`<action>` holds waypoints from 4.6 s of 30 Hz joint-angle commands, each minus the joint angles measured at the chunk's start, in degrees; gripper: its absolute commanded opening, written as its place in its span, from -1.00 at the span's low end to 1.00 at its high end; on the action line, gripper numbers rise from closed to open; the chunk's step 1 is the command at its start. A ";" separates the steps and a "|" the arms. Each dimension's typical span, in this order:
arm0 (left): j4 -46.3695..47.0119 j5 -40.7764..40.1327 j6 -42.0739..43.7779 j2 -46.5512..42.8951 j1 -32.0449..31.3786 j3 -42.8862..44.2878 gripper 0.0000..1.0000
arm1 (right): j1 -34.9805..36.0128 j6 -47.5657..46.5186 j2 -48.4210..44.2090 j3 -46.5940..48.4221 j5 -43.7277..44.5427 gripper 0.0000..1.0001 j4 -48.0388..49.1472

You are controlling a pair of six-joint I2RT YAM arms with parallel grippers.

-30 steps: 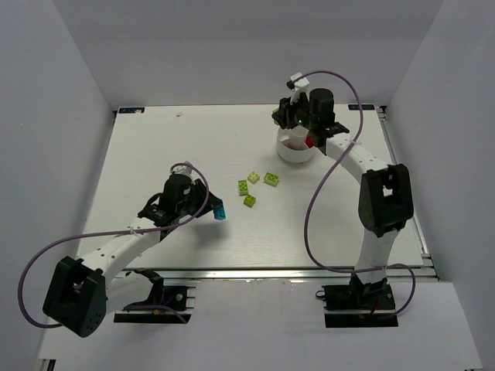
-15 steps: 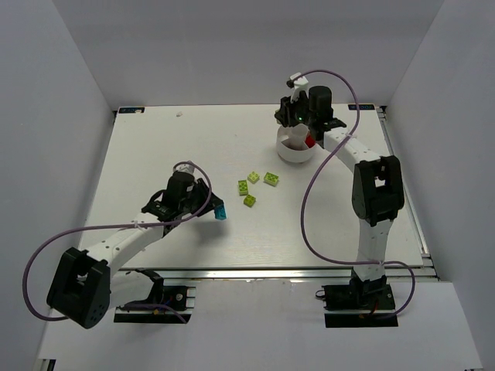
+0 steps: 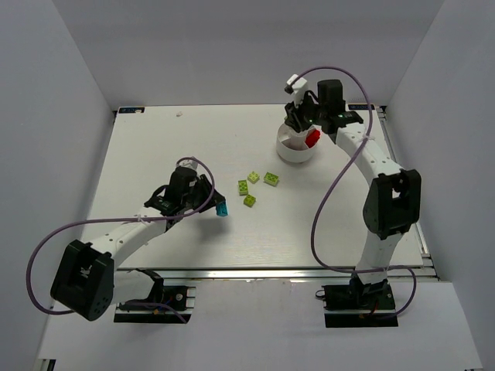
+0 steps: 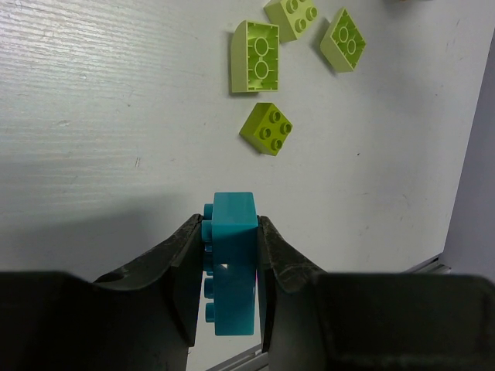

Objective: Sort the legos into containers by color

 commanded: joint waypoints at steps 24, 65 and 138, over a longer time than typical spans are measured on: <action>1.87 2.73 1.59 1.52 -0.17 3.17 -0.66 | -4.20 15.99 3.04 -4.13 -15.01 -1.00 21.73; 1.08 2.20 1.41 2.93 -0.17 3.97 -0.65 | -4.29 6.86 16.16 3.62 -12.03 0.03 21.56; -6.05 -2.55 15.92 49.35 -13.53 74.21 -0.81 | -18.80 10.18 -12.05 -13.42 -38.21 0.14 -5.00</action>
